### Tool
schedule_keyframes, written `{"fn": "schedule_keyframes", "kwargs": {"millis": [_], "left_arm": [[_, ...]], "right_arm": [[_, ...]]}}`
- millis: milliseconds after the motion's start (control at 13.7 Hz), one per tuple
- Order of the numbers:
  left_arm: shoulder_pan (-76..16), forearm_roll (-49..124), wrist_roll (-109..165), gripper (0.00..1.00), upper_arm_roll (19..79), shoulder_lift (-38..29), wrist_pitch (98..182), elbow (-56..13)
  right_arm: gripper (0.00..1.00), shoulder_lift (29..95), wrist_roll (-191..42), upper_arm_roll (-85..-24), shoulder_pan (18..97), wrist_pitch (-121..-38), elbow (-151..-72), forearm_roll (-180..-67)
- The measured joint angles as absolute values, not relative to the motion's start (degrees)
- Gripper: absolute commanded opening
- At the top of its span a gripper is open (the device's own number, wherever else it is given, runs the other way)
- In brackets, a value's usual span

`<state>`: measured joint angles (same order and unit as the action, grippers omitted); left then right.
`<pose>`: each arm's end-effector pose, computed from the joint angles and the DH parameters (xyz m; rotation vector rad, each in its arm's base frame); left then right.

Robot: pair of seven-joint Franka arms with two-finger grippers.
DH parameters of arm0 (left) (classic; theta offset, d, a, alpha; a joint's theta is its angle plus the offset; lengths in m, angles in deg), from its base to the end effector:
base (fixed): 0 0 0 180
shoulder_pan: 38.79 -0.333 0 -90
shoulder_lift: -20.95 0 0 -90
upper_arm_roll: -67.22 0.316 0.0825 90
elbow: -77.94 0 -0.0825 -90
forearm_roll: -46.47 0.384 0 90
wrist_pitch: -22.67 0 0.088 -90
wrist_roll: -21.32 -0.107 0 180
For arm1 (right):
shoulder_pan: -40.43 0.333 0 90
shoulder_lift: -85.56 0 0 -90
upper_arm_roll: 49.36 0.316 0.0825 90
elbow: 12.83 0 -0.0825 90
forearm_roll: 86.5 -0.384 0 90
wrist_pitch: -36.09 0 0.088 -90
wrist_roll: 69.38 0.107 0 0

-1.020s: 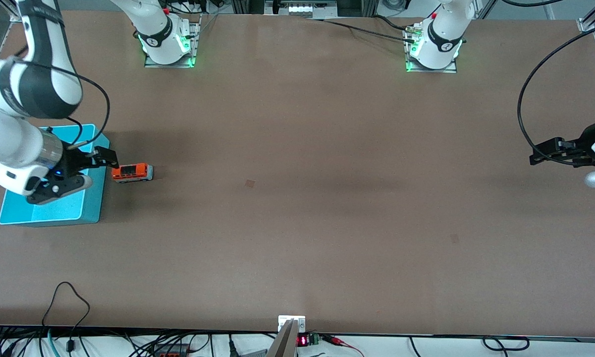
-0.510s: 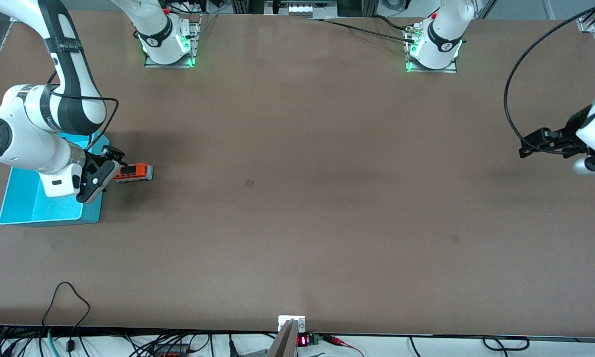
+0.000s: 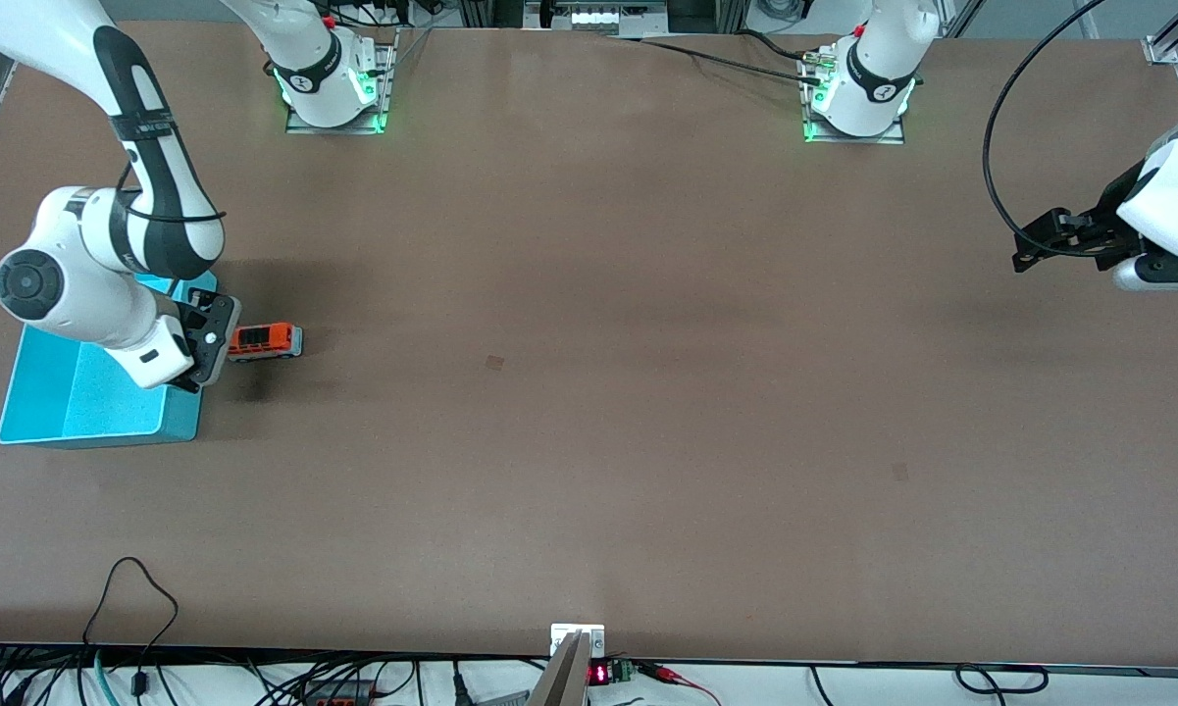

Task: Wind up bus and store in blue box
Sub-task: 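Close the right gripper around the orange bus, then lift the bus with the right gripper over the box rim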

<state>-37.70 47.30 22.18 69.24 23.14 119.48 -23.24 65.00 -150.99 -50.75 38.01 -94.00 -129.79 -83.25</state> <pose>0.5463 0.0106 0.5631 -3.1277 -0.0457 0.0596 0.5805 -0.0399 0.2550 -2.3603 -1.9845 0.1991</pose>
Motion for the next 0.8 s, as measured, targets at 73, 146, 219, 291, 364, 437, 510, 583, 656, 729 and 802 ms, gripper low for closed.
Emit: {"fn": "schedule_keyframes", "kwargs": {"millis": [73, 146, 219, 291, 364, 437, 510, 583, 656, 729, 802], "left_arm": [[-37.6, 47.3, 22.2, 1.0, 69.2, 23.2, 118.2, -23.0], [-37.4, 47.3, 22.2, 1.0, 69.1, 23.2, 116.9, -22.5], [-37.1, 47.2, 22.2, 1.0, 68.7, 23.4, 115.8, -21.9], [-36.9, 47.2, 22.2, 1.0, 67.9, 23.5, 114.8, -21.3], [-36.7, 47.2, 22.3, 1.0, 67.1, 23.6, 114.2, -20.7], [-36.5, 47.2, 22.4, 1.0, 66.5, 23.7, 114.0, -20.3], [-36.5, 47.2, 22.4, 1.0, 66.3, 23.7, 113.8, -20.0], [-36.6, 47.2, 22.4, 1.0, 66.3, 23.7, 113.4, -20.0], [-36.7, 47.2, 22.4, 1.0, 66.4, 23.7, 112.8, -20.0], [-36.8, 47.2, 22.4, 1.0, 66.4, 23.7, 112.3, -20.0], [-36.9, 47.2, 22.4, 1.0, 66.4, 23.7, 112.1, -20.0]], "right_arm": [[1.0, 64.4, -152.2, -50.8, 38.0, -95.1, -130.8, -83.2], [1.0, 63.9, -153.0, -50.8, 38.0, -96.0, -131.5, -83.2], [1.0, 63.5, -153.4, -50.7, 38.0, -96.4, -131.9, -83.2], [1.0, 63.3, -153.6, -50.7, 38.0, -96.7, -132.4, -83.2], [1.0, 63.3, -153.7, -50.7, 38.0, -97.4, -133.1, -83.2], [1.0, 63.3, -153.8, -50.7, 38.0, -98.4, -134.0, -83.2], [1.0, 63.3, -154.0, -50.7, 38.0, -99.1, -134.7, -83.2], [1.0, 63.3, -154.3, -50.7, 38.0, -100.1, -135.2, -83.2], [1.0, 63.2, -155.0, -50.7, 38.0, -101.2, -135.5, -83.2], [1.0, 63.1, -156.0, -50.7, 38.0, -102.1, -135.6, -83.2], [1.0, 62.8, -157.2, -50.7, 38.0, -102.7, -135.7, -83.2]]}}
